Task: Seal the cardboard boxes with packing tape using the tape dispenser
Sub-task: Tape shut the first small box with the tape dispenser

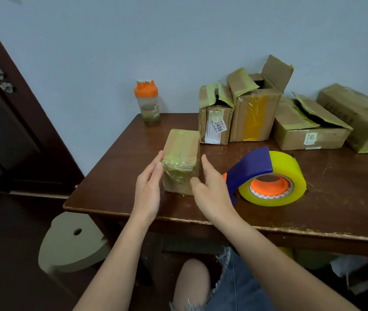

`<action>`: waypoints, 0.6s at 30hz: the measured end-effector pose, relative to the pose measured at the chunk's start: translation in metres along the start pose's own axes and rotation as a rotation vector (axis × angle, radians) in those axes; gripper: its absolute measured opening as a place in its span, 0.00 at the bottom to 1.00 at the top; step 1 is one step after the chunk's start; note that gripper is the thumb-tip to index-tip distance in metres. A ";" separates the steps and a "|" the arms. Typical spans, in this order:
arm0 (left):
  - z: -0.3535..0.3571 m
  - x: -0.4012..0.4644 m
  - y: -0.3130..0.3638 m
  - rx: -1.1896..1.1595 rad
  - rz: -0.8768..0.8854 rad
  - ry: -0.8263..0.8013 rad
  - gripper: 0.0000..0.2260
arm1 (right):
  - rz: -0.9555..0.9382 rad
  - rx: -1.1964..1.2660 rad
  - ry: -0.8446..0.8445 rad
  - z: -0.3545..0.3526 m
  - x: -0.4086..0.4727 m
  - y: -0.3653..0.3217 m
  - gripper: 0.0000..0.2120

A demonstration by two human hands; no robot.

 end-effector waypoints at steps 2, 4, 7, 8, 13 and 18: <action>0.002 -0.005 0.001 -0.004 0.012 0.014 0.16 | -0.009 0.061 -0.032 0.009 0.005 0.008 0.35; 0.002 -0.013 0.002 0.020 0.031 0.038 0.17 | -0.027 0.052 -0.046 0.013 0.008 0.014 0.37; 0.004 -0.026 -0.002 0.050 0.057 0.033 0.20 | -0.009 0.027 -0.084 0.017 0.014 0.026 0.37; 0.005 -0.028 -0.003 0.057 0.065 0.019 0.20 | -0.009 0.025 -0.096 0.017 0.016 0.029 0.36; 0.005 -0.021 0.004 0.169 0.144 -0.080 0.17 | 0.009 0.074 -0.114 0.007 0.031 0.033 0.38; -0.002 -0.011 0.021 0.251 0.293 -0.063 0.15 | -0.276 0.162 0.007 -0.008 0.023 -0.002 0.26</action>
Point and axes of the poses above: each hand's wrist, its own x-axis towards the middle knuckle, its own z-axis out of the palm, y = z × x, the point moved 9 cm from there along x, towards the middle knuckle, and after that the axes turned 13 degrees about z, right-handed, at the moved point
